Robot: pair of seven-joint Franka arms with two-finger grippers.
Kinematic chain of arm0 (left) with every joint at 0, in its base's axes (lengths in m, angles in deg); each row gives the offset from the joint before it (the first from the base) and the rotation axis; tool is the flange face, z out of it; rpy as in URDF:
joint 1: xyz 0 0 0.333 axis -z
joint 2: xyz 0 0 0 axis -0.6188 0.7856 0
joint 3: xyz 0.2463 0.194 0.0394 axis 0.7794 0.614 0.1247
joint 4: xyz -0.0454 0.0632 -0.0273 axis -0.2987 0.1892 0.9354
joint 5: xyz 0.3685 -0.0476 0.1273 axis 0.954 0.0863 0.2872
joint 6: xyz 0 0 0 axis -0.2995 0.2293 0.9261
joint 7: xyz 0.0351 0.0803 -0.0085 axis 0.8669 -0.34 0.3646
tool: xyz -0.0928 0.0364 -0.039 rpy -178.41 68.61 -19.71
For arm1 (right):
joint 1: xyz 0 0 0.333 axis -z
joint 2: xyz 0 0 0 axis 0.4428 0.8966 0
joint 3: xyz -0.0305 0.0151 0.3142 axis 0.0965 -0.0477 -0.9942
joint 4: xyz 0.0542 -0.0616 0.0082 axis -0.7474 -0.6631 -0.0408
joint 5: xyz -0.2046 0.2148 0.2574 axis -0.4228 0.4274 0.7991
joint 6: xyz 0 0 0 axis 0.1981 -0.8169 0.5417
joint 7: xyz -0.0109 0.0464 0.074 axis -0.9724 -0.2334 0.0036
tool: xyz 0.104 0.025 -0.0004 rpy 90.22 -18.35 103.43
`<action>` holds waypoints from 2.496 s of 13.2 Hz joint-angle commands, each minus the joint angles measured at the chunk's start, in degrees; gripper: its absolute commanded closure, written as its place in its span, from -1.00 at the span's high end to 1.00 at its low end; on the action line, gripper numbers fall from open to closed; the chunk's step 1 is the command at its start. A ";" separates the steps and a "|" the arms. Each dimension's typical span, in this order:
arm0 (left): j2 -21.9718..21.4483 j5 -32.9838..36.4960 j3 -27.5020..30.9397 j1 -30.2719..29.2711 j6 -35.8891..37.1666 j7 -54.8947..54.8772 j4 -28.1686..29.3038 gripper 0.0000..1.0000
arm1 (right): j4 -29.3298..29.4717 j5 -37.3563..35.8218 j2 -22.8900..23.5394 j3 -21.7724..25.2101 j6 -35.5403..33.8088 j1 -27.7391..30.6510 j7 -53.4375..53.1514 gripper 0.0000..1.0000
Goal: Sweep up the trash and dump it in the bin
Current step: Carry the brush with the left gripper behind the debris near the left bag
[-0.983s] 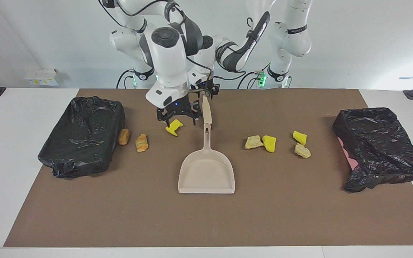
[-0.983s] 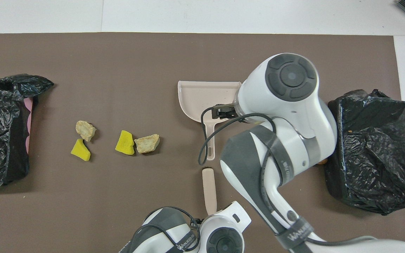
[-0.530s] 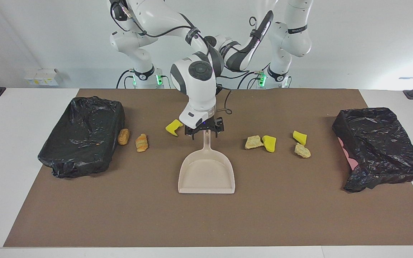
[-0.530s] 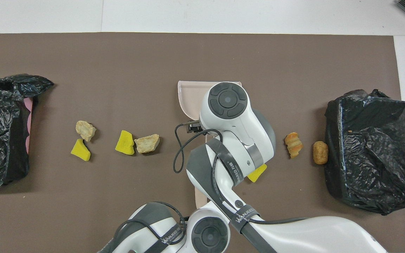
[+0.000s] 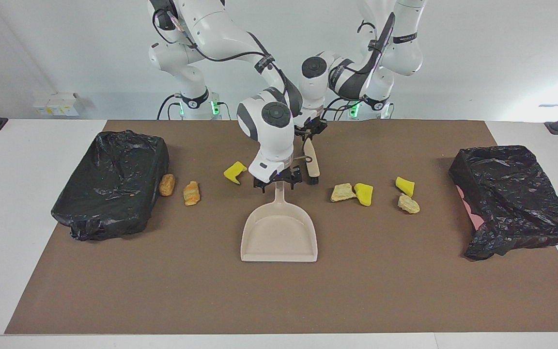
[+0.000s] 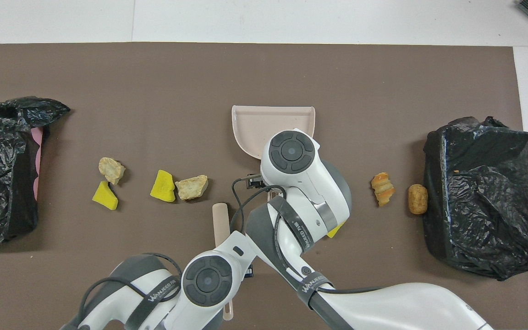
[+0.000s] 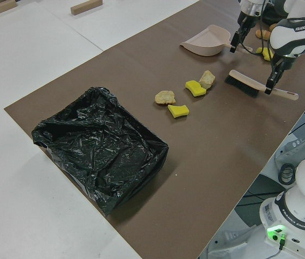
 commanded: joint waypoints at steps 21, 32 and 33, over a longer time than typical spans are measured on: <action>-7.21 6.79 -0.05 -46.01 9.72 -35.22 -2.17 -1.00 | 2.58 0.03 -4.93 -0.16 -8.44 10.33 55.74 -1.00; 3.69 6.79 -0.58 -36.97 0.74 -26.87 -4.60 -1.00 | 1.88 -10.52 1.22 -0.07 -0.09 12.02 98.74 -1.00; 4.39 6.53 -0.58 -36.00 0.74 -26.78 -5.22 -1.00 | 1.62 -10.52 1.22 -0.07 -0.09 12.02 98.73 -1.00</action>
